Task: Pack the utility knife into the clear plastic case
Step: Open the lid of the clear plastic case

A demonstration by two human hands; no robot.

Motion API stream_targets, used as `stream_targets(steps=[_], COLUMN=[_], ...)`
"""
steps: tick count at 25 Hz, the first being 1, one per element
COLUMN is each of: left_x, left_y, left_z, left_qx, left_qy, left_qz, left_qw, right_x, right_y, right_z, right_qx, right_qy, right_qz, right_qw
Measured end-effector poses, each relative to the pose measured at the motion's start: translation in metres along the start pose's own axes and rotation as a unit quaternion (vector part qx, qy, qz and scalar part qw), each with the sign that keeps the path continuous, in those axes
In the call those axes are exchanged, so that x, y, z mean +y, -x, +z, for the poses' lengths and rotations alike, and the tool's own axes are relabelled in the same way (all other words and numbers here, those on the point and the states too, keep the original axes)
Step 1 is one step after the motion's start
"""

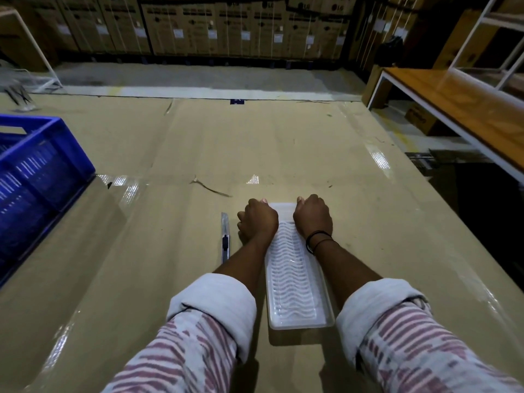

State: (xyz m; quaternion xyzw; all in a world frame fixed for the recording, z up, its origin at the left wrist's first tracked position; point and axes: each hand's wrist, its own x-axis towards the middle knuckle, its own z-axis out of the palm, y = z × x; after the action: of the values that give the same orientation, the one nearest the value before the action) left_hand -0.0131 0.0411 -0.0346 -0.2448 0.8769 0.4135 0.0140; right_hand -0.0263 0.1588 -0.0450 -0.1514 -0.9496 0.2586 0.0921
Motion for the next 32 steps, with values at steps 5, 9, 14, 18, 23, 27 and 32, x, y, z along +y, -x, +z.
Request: stream_targets(steps=[5, 9, 14, 18, 23, 27, 32], left_x=[-0.008, -0.008, -0.008, -0.008, -0.008, -0.011, -0.023], left_y=[0.006, 0.008, 0.009, 0.008, 0.007, 0.004, 0.000], left_z=[0.001, 0.001, 0.003, 0.004, 0.006, 0.003, -0.008], left_qx=[0.092, 0.117, 0.131, 0.140, 0.159, 0.113, 0.009], left_qy=[-0.042, -0.082, -0.091, -0.094, -0.091, -0.013, 0.148], left_qz=[0.099, 0.127, 0.138, 0.147, 0.151, 0.085, 0.058], left_qw=[0.990, 0.982, 0.977, 0.975, 0.971, 0.990, 0.987], right_x=[-0.001, -0.002, 0.000, -0.001, -0.001, -0.004, -0.008], right_y=[0.003, 0.004, 0.003, 0.003, 0.006, 0.007, 0.016], right_z=[0.000, -0.002, -0.001, 0.000, -0.001, 0.000, -0.002], right_qx=[0.056, 0.048, 0.034, 0.036, 0.068, 0.106, 0.079], right_qy=[-0.023, -0.039, -0.036, -0.043, -0.021, 0.066, 0.122], right_qz=[-0.052, -0.038, -0.030, -0.024, -0.050, -0.149, -0.232], right_qw=[0.997, 0.997, 0.998, 0.998, 0.996, 0.981, 0.962])
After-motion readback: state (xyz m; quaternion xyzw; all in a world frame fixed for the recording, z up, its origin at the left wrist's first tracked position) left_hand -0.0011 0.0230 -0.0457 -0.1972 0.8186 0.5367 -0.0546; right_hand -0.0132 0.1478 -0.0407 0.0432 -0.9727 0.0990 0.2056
